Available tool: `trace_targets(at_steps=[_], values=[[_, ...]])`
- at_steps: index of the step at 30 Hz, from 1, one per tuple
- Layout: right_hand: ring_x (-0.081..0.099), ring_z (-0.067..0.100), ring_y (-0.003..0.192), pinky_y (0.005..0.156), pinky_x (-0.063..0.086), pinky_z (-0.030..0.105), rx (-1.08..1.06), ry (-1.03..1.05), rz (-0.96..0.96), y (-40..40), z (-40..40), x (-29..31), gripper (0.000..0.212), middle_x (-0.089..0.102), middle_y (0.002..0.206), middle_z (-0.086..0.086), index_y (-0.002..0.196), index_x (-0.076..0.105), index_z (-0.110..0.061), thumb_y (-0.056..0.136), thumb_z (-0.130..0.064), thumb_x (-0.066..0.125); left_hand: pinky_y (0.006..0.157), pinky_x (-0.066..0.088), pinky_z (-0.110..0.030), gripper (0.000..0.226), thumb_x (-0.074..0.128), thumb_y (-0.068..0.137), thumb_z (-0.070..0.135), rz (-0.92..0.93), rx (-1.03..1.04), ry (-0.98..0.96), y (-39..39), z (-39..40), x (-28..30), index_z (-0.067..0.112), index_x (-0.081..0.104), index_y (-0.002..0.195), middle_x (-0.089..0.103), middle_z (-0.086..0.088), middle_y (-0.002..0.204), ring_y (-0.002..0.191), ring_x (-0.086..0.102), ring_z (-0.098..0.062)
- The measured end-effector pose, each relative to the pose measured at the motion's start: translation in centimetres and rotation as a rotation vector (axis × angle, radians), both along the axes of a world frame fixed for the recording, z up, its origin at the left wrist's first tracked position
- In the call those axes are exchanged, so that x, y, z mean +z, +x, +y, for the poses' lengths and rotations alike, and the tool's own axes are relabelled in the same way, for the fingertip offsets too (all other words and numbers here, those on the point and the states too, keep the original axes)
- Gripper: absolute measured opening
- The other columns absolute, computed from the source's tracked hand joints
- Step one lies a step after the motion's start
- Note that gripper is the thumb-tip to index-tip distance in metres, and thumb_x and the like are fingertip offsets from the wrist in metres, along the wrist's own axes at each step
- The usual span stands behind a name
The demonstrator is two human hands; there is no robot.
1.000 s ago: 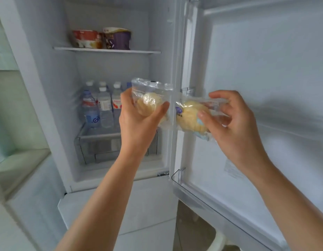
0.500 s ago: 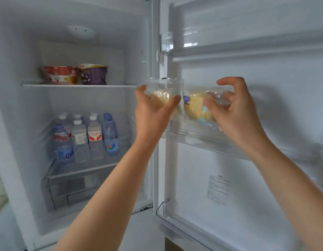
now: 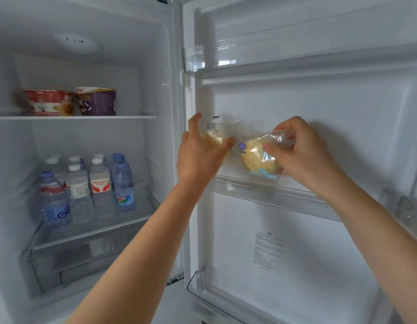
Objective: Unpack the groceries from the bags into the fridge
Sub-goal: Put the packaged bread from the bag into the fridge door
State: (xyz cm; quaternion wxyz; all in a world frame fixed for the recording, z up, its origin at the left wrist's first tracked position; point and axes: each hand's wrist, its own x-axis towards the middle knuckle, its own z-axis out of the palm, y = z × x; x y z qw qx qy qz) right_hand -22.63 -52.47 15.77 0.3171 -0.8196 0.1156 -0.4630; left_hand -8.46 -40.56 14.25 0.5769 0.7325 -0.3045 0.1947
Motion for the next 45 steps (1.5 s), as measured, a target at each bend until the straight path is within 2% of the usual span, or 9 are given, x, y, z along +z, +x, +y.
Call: trace_targets(at_steps=[3,11,17,21,26,29,34,39,45], values=[[0.061,0.024,0.095,0.08,0.054,0.051,-0.003,0.051,0.015,-0.4,-0.3,0.3,0.028,0.055,0.087,-0.012,0.103,0.058,-0.021,0.079,-0.021,0.072,0.093,0.047,-0.042,0.085,0.072,0.07,0.057,0.006,0.004,0.039,0.0,0.0,0.0,0.034,0.029,0.139,0.055,0.001,0.125,0.112,0.055,-0.023],[0.066,0.023,0.086,0.078,0.056,0.051,-0.031,0.139,0.111,-0.5,-1.7,-0.2,0.021,0.068,0.081,-0.005,0.084,0.062,-0.027,0.071,-0.032,0.078,0.09,0.044,-0.039,0.092,0.07,0.066,0.069,-0.006,0.068,0.356,-0.6,0.6,-0.2,0.023,0.035,0.138,0.039,0.002,0.12,0.114,0.052,-0.027],[0.065,0.026,0.087,0.083,0.054,0.05,-0.071,0.101,0.238,-0.7,-1.9,-0.4,0.022,0.067,0.084,-0.001,0.086,0.06,-0.022,0.074,-0.029,0.077,0.1,0.036,-0.043,0.099,0.064,0.068,0.072,-0.065,0.114,0.503,-0.4,1.6,0.2,0.026,0.026,0.147,0.04,-0.009,0.136,0.13,0.032,-0.032],[0.06,0.024,0.089,0.088,0.05,0.04,-0.133,0.011,0.289,-1.0,-1.9,-0.5,0.022,0.063,0.087,-0.004,0.091,0.061,-0.027,0.075,-0.032,0.076,0.101,0.038,-0.044,0.096,0.065,0.071,0.065,-0.054,0.024,0.478,-0.1,2.1,0.0,0.028,0.023,0.148,0.044,-0.012,0.136,0.129,0.038,-0.031],[0.053,0.026,0.109,0.092,0.038,0.031,-0.28,-0.182,0.277,-2.0,-1.0,-0.8,0.048,0.056,0.116,0.009,0.116,0.06,-0.025,0.073,-0.04,0.076,0.101,0.037,-0.042,0.094,0.068,0.074,0.059,-0.088,0.013,0.431,-0.8,2.8,-0.5,0.03,0.02,0.15,0.043,-0.01,0.136,0.127,0.04,-0.034],[0.05,0.025,0.115,0.094,0.039,0.034,-0.347,-0.222,0.246,-2.5,-0.3,-1.0,0.047,0.054,0.122,0.008,0.119,0.059,-0.025,0.077,-0.039,0.073,0.098,0.037,-0.04,0.085,0.067,0.079,0.055,-0.112,0.02,0.412,-1.4,3.4,-0.7,0.03,0.025,0.149,0.042,-0.008,0.139,0.128,0.038,-0.032],[0.052,0.02,0.116,0.088,0.033,0.019,-0.275,-0.234,0.12,-3.7,1.9,-1.2,0.039,0.056,0.125,0.005,0.123,0.057,-0.018,0.086,-0.024,0.066,0.099,0.037,-0.041,0.073,0.062,0.087,0.045,-0.156,0.049,0.406,-2.2,4.7,-1.2,0.028,0.027,0.149,0.039,-0.003,0.148,0.133,0.034,-0.031],[0.055,0.016,0.114,0.101,0.044,0.035,-0.148,-0.246,-0.025,-5.5,4.8,-2.6,0.034,0.06,0.121,0.002,0.122,0.058,-0.014,0.089,-0.019,0.063,0.092,0.039,-0.029,0.049,0.06,0.09,0.028,-0.253,0.026,0.196,-3.9,6.2,-2.5,0.024,0.048,0.137,0.052,0.001,0.134,0.122,0.047,-0.022],[0.058,0.01,0.111,0.099,0.046,0.034,-0.098,-0.223,-0.051,-8.4,7.4,-6.0,0.03,0.063,0.118,-0.002,0.119,0.058,-0.016,0.089,-0.018,0.062,0.087,0.049,-0.034,0.029,0.059,0.09,0.021,-0.3,-0.08,0.079,-7.5,8.3,-5.8,0.021,0.059,0.119,0.067,0.008,0.108,0.106,0.057,-0.016]])
